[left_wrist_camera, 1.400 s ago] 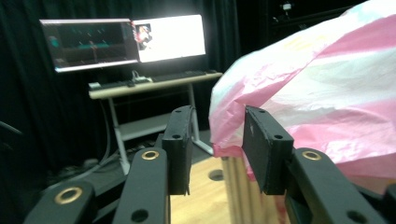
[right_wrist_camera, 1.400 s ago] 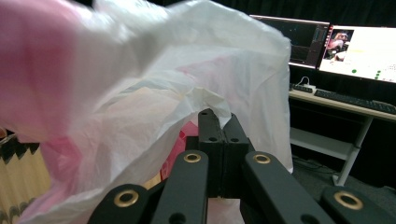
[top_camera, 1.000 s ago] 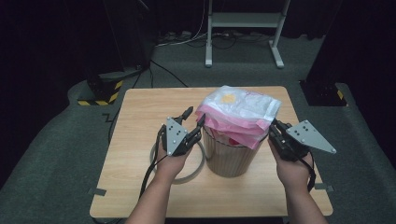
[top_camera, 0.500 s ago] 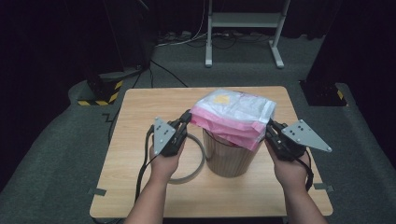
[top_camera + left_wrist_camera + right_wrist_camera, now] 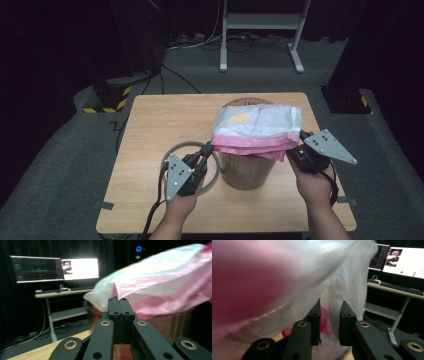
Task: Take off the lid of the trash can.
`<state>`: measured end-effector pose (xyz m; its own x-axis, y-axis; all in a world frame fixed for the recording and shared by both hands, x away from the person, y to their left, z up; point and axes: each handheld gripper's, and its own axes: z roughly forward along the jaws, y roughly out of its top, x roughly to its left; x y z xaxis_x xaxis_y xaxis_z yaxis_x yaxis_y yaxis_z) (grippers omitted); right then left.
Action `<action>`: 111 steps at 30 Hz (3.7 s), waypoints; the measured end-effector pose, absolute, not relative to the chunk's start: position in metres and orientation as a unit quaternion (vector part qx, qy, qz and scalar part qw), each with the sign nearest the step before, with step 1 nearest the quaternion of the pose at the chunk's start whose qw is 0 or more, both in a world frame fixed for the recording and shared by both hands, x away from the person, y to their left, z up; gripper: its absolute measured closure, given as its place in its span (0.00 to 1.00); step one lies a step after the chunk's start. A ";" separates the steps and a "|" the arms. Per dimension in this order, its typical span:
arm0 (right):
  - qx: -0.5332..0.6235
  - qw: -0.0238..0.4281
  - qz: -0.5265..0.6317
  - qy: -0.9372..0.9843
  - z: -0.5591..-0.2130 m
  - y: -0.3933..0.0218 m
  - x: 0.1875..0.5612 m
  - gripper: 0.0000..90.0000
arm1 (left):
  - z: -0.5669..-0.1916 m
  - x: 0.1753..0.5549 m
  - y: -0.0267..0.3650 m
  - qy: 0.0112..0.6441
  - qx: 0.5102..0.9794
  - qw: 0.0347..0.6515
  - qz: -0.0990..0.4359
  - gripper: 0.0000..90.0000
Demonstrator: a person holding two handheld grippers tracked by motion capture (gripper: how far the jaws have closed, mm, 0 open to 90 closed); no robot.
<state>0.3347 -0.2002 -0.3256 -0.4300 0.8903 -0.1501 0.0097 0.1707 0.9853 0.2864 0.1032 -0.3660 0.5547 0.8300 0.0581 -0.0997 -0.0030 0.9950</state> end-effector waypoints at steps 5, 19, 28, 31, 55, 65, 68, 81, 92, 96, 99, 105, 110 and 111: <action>0.369 0.402 0.541 0.640 -0.335 -0.217 0.316 0.76 | -0.363 0.284 0.082 0.285 0.622 0.637 0.356 1.00; 0.351 0.406 0.552 0.638 -0.342 -0.210 0.283 0.77 | -0.358 0.293 0.060 0.283 0.637 0.632 0.339 1.00; 0.329 0.391 0.566 0.647 -0.333 -0.185 0.298 0.73 | -0.352 0.299 0.067 0.292 0.617 0.642 0.349 1.00; 0.317 0.388 0.571 0.650 -0.332 -0.178 0.298 0.73 | -0.350 0.301 0.070 0.299 0.610 0.647 0.347 1.00; 0.283 0.395 0.557 0.673 -0.330 -0.142 0.300 0.59 | -0.324 0.308 0.048 0.265 0.621 0.656 0.336 1.00; 0.278 0.412 0.574 0.650 -0.324 -0.153 0.296 0.98 | -0.323 0.299 0.066 0.270 0.609 0.660 0.348 1.00; 0.285 0.420 0.576 0.641 -0.322 -0.163 0.297 0.99 | -0.328 0.293 0.084 0.284 0.597 0.659 0.358 1.00; 0.358 0.436 0.550 0.616 -0.326 -0.213 0.331 1.00 | -0.366 0.313 0.150 0.388 0.583 0.605 0.379 1.00; 0.419 0.427 0.522 0.608 -0.346 -0.242 0.359 1.00 | -0.401 0.336 0.165 0.455 0.589 0.570 0.348 1.00; 0.413 0.423 0.519 0.617 -0.349 -0.236 0.361 0.95 | -0.403 0.329 0.144 0.418 0.624 0.570 0.333 1.00; 0.404 0.418 0.527 0.620 -0.347 -0.233 0.357 0.85 | -0.403 0.319 0.126 0.388 0.645 0.580 0.312 1.00; 0.390 0.416 0.538 0.622 -0.346 -0.227 0.332 0.76 | -0.402 0.300 0.108 0.356 0.660 0.588 0.303 1.00; 0.387 0.421 0.533 0.624 -0.352 -0.222 0.316 0.77 | -0.403 0.295 0.103 0.348 0.664 0.594 0.291 1.00; 0.388 0.421 0.531 0.625 -0.354 -0.221 0.315 0.77 | -0.403 0.294 0.102 0.344 0.666 0.595 0.290 1.00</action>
<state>0.3151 -0.2212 -0.3539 -0.3443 0.9318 -0.1151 0.0371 0.1360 0.9900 0.2940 0.1017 -0.4033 0.5945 0.8038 -0.0237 0.1132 -0.0545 0.9921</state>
